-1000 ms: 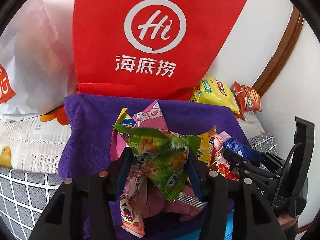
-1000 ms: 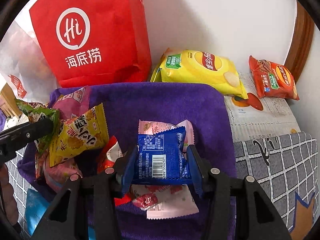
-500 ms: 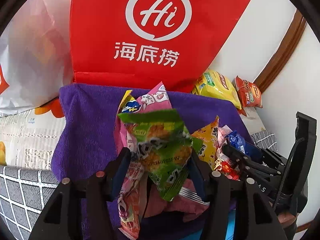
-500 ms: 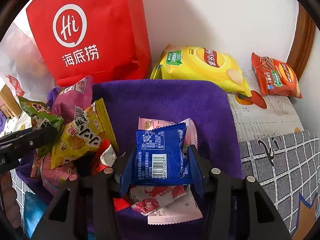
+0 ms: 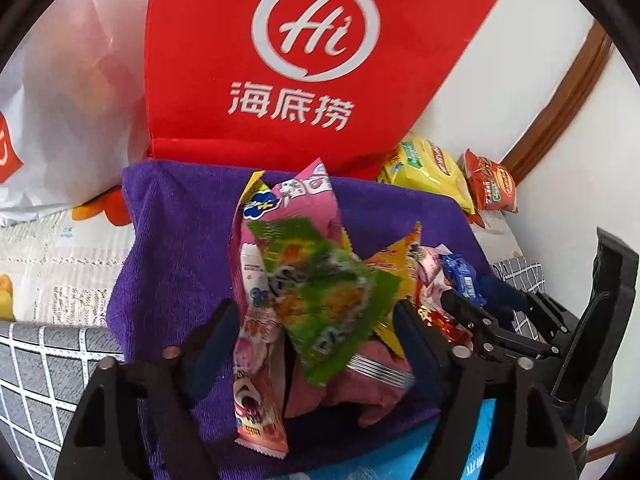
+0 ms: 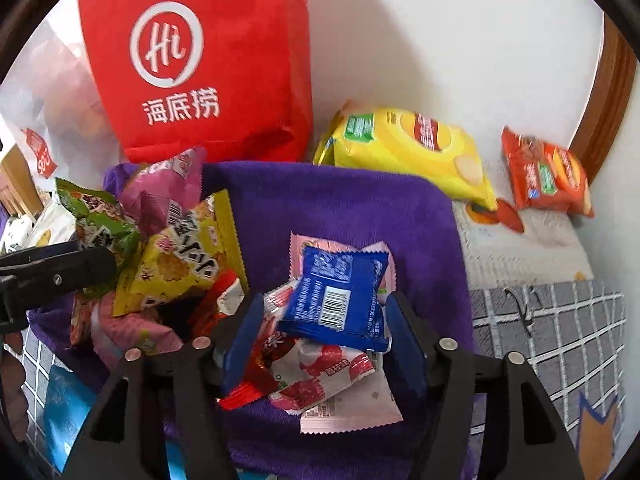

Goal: Organize snacks

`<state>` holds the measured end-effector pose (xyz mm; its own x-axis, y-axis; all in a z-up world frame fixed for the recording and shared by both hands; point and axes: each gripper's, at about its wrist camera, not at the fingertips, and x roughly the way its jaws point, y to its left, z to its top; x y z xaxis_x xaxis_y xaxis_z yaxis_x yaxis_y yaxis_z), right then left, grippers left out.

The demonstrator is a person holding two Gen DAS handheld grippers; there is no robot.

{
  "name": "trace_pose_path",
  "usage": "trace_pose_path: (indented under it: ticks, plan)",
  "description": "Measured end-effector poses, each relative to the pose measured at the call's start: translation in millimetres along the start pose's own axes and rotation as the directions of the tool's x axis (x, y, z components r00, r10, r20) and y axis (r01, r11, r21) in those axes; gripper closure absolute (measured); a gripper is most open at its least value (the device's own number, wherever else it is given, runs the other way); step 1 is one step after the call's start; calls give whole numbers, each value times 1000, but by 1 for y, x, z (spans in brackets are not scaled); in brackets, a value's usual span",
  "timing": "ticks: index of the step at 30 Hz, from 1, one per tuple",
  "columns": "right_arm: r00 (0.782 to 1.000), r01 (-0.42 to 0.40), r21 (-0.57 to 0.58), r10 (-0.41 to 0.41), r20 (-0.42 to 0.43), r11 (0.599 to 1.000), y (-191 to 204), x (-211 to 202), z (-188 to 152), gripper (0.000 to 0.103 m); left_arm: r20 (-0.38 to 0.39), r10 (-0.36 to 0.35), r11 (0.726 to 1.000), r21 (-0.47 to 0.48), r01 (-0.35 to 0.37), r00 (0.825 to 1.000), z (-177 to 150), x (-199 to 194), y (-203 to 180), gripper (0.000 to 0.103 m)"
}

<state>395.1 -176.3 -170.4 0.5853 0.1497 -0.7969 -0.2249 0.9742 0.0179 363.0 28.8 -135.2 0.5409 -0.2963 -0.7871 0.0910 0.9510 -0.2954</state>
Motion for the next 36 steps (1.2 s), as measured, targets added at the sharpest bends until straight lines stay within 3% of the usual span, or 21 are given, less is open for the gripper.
trace_pose_path:
  ticks: [4,18,21,32,36]
  plan:
    - [999,22,10,-23,25,1000,0,-16,2,32,-19,8,1000,19,-8,1000,-3,-9,-7,14]
    - [1000,-5,111,2,23,994,-4,-90,-15,27,31,38,999,35,-39,999,-33,-78,-20,8]
    - [999,23,94,-27,38,995,0,-109,-21,27,40,52,998,39,-53,998,-42,-91,-23,8]
    - [991,116,107,-123,60,987,13,-195,-62,27,131,115,989,82,-126,985,-95,-168,-51,8]
    - [990,105,124,-115,77,987,14,-225,-81,18,177,124,986,89,-142,976,-115,-195,-62,7]
